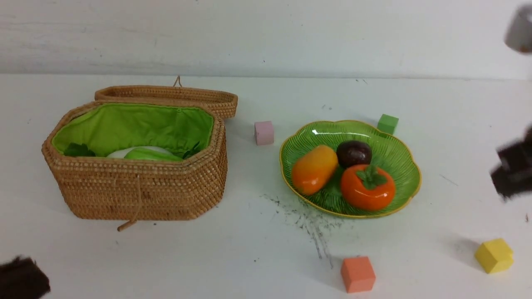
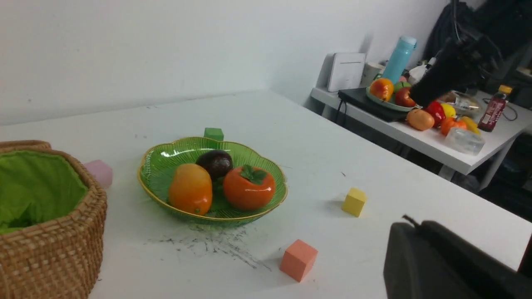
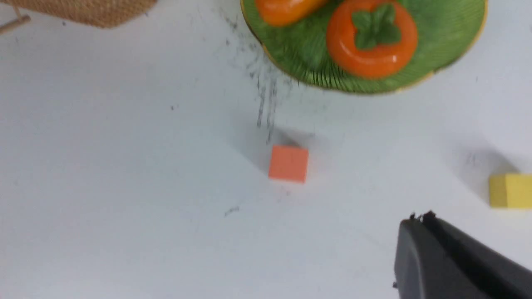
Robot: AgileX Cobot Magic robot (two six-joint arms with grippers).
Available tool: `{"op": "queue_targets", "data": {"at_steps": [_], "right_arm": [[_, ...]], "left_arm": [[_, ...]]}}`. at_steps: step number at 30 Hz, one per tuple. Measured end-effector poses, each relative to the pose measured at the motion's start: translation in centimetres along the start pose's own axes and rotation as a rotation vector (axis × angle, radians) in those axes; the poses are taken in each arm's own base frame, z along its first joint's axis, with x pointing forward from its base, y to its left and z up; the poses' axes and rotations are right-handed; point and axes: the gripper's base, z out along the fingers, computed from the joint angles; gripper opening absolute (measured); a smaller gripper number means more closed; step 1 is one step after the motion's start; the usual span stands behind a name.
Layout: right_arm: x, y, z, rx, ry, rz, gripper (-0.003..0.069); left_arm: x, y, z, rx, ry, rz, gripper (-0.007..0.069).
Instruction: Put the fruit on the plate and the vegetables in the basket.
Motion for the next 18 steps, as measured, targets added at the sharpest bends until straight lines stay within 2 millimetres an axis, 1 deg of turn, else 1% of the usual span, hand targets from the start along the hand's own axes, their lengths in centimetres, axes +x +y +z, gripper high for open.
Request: {"op": "queue_targets", "data": {"at_steps": [1, 3, 4, 5, 7, 8, 9, 10, 12, 13, 18], "right_arm": [[2.2, -0.2, -0.3, -0.011, 0.000, 0.020, -0.0003], [5.0, -0.6, 0.0, -0.026, 0.010, 0.044, 0.0001], [6.2, -0.8, -0.2, -0.033, -0.011, 0.050, 0.0002], [7.4, -1.0, 0.0, -0.038, -0.022, 0.059, 0.0003], [9.8, -1.3, 0.0, -0.056, -0.096, 0.070, 0.0006], [10.7, -1.5, -0.1, -0.063, -0.133, 0.071, 0.0005], [11.1, -1.5, -0.3, -0.067, -0.156, 0.069, 0.0005], [12.2, -1.8, -0.6, -0.070, -0.203, 0.064, 0.0006], [13.3, -2.1, -0.8, -0.063, -0.239, 0.054, 0.0009], [14.3, -2.3, -1.2, -0.061, -0.278, 0.046, 0.0011], [16.6, -2.5, -2.8, -0.075, -0.386, 0.028, 0.0019]], "left_arm": [[0.9, 0.1, 0.0, 0.020, -0.015, 0.003, -0.0013], [2.2, 0.2, 0.2, 0.042, -0.021, 0.011, -0.0013], [2.6, 0.2, 0.3, 0.049, -0.022, 0.015, -0.0013], [3.0, 0.2, 0.4, 0.055, -0.021, 0.018, -0.0013], [4.0, 0.3, 0.8, 0.059, -0.003, 0.025, -0.0013], [4.4, 0.4, 0.8, 0.056, 0.007, 0.029, -0.0013], [4.6, 0.5, 0.9, 0.055, 0.013, 0.030, -0.0013], [5.0, 0.5, 1.0, 0.052, 0.025, 0.032, -0.0013], [5.4, 0.7, 1.1, 0.048, 0.039, 0.035, -0.0013], [5.8, 0.7, 1.1, 0.045, 0.050, 0.036, -0.0013], [6.9, 1.0, 1.3, 0.032, 0.087, 0.042, -0.0013]]}}
